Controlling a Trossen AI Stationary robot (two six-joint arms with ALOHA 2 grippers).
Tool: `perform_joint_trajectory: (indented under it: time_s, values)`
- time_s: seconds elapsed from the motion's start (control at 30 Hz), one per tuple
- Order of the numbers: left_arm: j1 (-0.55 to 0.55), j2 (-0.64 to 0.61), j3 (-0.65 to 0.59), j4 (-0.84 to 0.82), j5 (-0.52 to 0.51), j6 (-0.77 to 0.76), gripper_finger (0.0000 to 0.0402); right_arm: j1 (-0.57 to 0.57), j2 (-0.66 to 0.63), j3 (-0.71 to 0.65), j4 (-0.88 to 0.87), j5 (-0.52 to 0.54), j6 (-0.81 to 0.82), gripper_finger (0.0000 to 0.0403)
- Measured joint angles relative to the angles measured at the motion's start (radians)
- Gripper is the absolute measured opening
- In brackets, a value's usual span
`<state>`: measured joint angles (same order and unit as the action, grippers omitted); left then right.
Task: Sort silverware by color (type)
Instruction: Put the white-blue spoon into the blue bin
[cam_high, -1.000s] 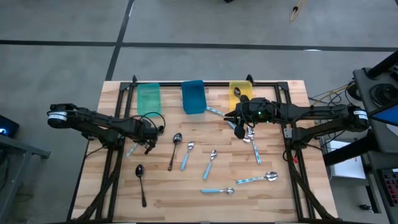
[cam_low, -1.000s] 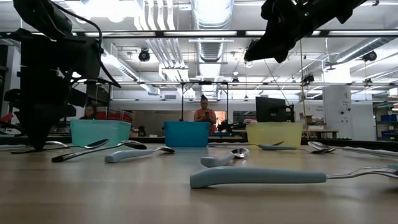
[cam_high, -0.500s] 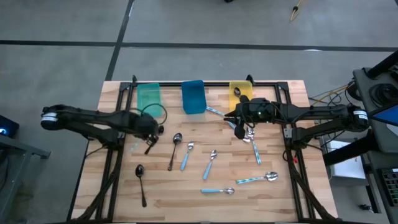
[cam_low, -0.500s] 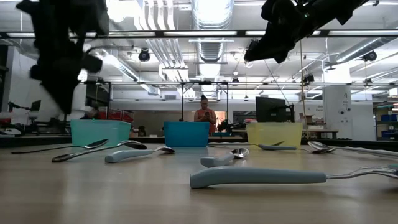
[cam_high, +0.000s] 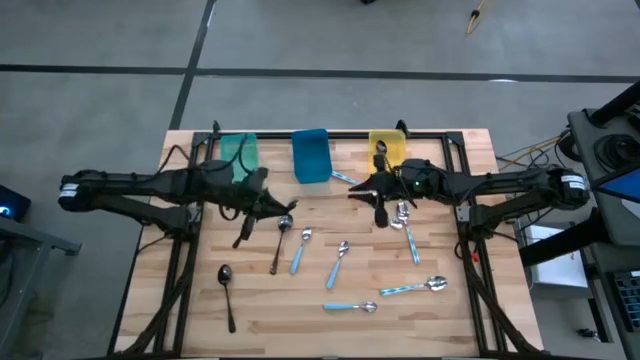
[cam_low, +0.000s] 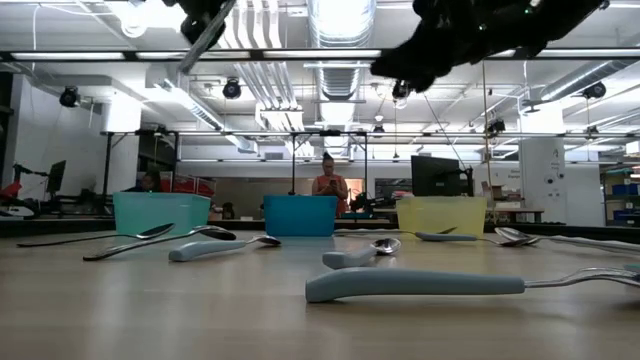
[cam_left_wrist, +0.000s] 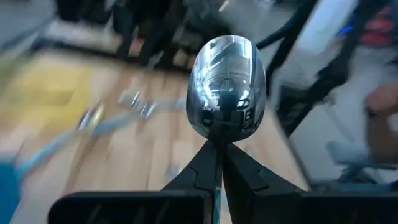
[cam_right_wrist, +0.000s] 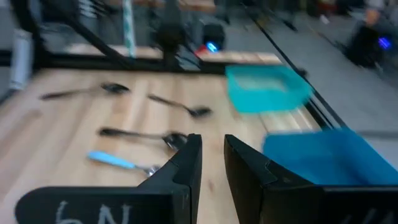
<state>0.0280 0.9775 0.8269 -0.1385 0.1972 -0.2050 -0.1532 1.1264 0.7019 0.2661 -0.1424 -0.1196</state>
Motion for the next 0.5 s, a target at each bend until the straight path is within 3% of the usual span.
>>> perform_joint_trajectory:
  time_s: [0.27, 0.5]
  values:
    - [0.000, 0.127, -0.077, 0.400, 0.190, 0.037, 0.0000, 0.000, 0.139, 0.004, 0.373, -0.295, -0.002, 0.0059]
    - [-0.001, 0.269, -0.101, 0.597, 0.240, -0.003, 0.0000, -0.001, 0.206, 0.004, 0.515, -0.312, 0.103, 0.0059]
